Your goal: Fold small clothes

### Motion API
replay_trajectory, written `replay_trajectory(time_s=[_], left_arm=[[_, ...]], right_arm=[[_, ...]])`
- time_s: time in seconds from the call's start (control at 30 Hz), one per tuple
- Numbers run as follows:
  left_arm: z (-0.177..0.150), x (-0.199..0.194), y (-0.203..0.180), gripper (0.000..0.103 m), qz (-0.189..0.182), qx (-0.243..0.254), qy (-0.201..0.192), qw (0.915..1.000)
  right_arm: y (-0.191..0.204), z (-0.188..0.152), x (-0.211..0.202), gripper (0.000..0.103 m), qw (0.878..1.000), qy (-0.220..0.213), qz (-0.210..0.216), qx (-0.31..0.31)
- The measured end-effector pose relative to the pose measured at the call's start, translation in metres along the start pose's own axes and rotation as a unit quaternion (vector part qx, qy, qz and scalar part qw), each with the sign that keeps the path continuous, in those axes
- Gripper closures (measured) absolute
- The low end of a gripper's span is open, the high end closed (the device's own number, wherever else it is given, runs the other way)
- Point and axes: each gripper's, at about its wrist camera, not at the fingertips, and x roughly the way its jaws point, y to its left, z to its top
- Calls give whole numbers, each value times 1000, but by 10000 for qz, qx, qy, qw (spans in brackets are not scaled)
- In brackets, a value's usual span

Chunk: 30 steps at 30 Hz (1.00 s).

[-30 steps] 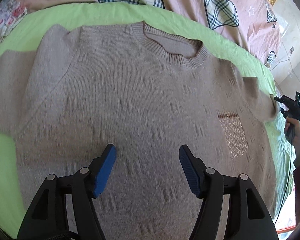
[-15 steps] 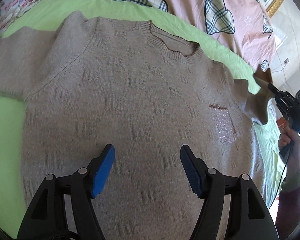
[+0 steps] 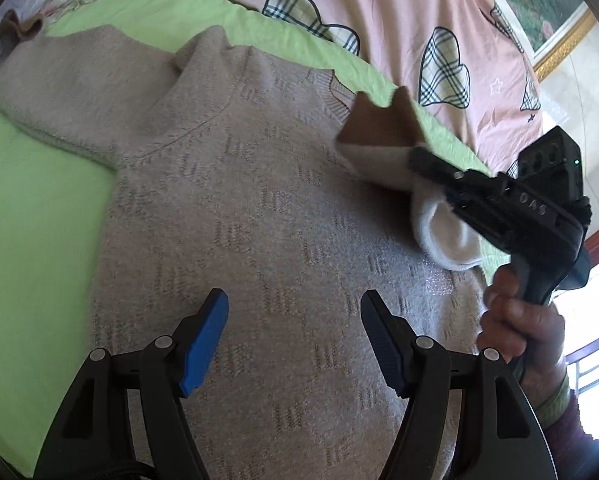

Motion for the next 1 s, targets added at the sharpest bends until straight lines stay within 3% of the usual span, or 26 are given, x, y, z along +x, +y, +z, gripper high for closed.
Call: replay_trajectory(time_s=[0.17,0.2,0.23,0.3,0.4,0.57,0.63,0.67,0.7,0.73,0.77,0.9,1.0], left_arm=[[4,7,15,34,-230,-285,66,9993],[7,9,16,34,-290,-330,80,9990],[11,11,15,33,-351,-335,86,9988],[19,16,12,31,-386,-299,71,9988],[29,28,5,26,-405,-190,88,9990],[48,52,-1,27,-240,-155,69,9996],[56,58,-4,33,-208,-149,-54,9997],[58,59,-5,53,-198,-111,-127,9997],[60,62,-9,84,-239,-23,-146,9996],[62,65,-11,93,-290,32,-86,9995],[63,65,-14,92,-304,88,-65,9995],[60,26,-24,92,-5,539,-868,9948],[64,34,2,93,359,309,-703,9964]], right_arm=[[6,-8,37,86,9992,375,104,2],[5,-10,43,80,9989,434,146,72],[3,-12,46,62,9984,486,255,154],[0,-16,43,46,9984,425,301,197],[-1,-20,32,46,9990,300,263,201],[-17,-27,-12,46,9989,-135,-84,431],[-27,-30,-31,46,9976,-306,-262,564],[-32,-32,-40,46,9966,-387,-351,641],[-37,-33,-48,46,9955,-463,-434,701],[-41,-34,-56,46,9943,-539,-526,754],[-47,-35,-65,46,9928,-620,-635,802],[-71,-36,-108,46,9829,-1000,-1212,961],[-93,-31,-133,46,9685,-1157,-1939,1047]])
